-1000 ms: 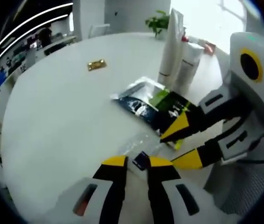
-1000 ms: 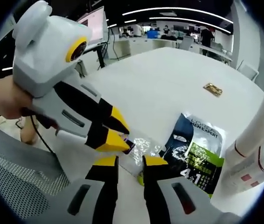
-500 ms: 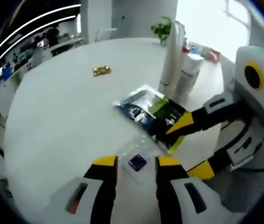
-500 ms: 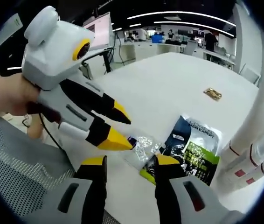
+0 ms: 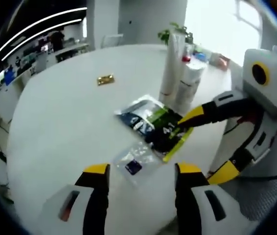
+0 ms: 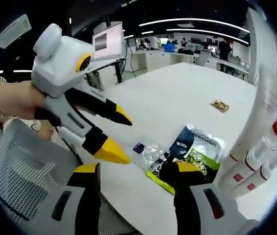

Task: Arrange the skincare products in the storage area until every visible bottle or jar stands upright without overlapping.

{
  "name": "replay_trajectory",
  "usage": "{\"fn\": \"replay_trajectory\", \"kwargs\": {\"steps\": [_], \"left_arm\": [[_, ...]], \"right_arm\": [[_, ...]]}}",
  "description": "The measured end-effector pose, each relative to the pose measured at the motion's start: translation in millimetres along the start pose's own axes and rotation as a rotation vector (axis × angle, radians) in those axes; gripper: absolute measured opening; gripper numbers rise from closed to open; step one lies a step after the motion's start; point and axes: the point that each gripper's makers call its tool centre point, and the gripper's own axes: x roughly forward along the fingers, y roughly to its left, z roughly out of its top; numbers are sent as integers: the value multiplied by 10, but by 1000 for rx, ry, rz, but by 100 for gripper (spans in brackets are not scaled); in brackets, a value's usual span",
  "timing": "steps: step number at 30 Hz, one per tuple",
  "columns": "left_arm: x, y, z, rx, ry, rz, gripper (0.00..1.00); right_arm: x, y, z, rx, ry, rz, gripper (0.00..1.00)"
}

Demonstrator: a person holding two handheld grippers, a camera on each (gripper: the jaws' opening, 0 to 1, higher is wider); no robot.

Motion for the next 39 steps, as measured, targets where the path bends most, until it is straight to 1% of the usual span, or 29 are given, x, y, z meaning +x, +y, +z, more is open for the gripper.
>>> {"fn": "replay_trajectory", "kwargs": {"steps": [3,5,6,8,13,16,18,22,27,36,39], "left_arm": [[-44,-24,17,-15,-11,6,55],[-102,-48,41,-20,-14,12,58],[-103,-47,23,-23,-14,17,59],[-137,-41,25,-27,-19,30,60],[-206,-54,16,-66,-31,34,64],[-273,-63,44,-82,-44,43,66],[-291,-53,49,-94,-55,46,67],[-358,-77,97,-121,-76,50,70],[-437,-73,140,-153,-92,61,73],[-523,-47,73,-191,-99,67,78],[-563,-12,46,-202,-93,77,80]], "right_arm": [[-107,4,17,-18,-16,-1,65],[-178,-2,23,-8,-25,-1,67],[-216,-6,31,-5,-34,0,67],[-280,-35,34,-1,-41,-7,68],[-398,-115,40,24,-55,-18,74],[-472,-150,41,32,-64,-21,75],[-545,-162,67,42,-74,-20,78],[-634,-221,30,51,-71,-33,80],[-737,-352,-29,78,-67,-55,83],[-922,-696,-108,117,-80,-116,91],[-1027,-791,-123,133,-89,-138,94]]}}
